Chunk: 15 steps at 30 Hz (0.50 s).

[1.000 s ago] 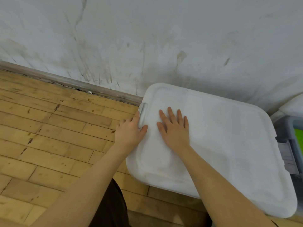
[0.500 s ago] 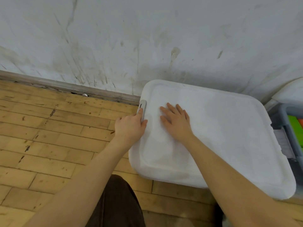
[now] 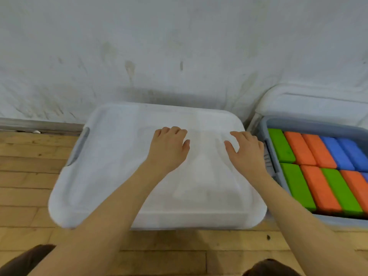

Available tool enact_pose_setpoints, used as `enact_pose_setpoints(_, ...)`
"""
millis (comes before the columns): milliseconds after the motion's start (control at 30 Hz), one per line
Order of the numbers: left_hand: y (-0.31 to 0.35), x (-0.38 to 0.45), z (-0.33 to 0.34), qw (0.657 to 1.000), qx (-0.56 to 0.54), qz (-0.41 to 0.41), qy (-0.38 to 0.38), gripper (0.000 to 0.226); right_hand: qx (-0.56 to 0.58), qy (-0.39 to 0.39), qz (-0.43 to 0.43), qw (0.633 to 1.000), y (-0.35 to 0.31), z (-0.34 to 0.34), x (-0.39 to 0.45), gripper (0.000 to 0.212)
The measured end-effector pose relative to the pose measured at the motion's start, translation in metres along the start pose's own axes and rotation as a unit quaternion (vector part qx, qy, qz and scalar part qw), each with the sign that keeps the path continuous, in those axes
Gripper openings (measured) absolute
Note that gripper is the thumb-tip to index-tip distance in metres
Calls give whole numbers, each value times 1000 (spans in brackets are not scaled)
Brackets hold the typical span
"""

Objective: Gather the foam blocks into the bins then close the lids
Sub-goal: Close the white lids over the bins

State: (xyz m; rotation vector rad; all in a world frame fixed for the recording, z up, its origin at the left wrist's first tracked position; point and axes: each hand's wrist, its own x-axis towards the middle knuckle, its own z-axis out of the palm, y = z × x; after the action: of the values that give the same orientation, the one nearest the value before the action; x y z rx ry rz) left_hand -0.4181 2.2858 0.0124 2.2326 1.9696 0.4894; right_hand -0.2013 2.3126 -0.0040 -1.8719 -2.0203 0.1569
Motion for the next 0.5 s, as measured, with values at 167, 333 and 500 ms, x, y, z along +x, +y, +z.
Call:
enact_pose_setpoints(167,77,23,57,1000,1,8,-23,41,-40,-34,12,999,93,-3,13,52)
enact_pose_setpoints(333,121,36,101,997,30,7,-64,49,-73,-109,-27,991,133,11,26,77)
enact_pose_setpoints(500,134,41,122,992,79,-9,-96,54,-100,-183,-67,976,133,13,34,76)
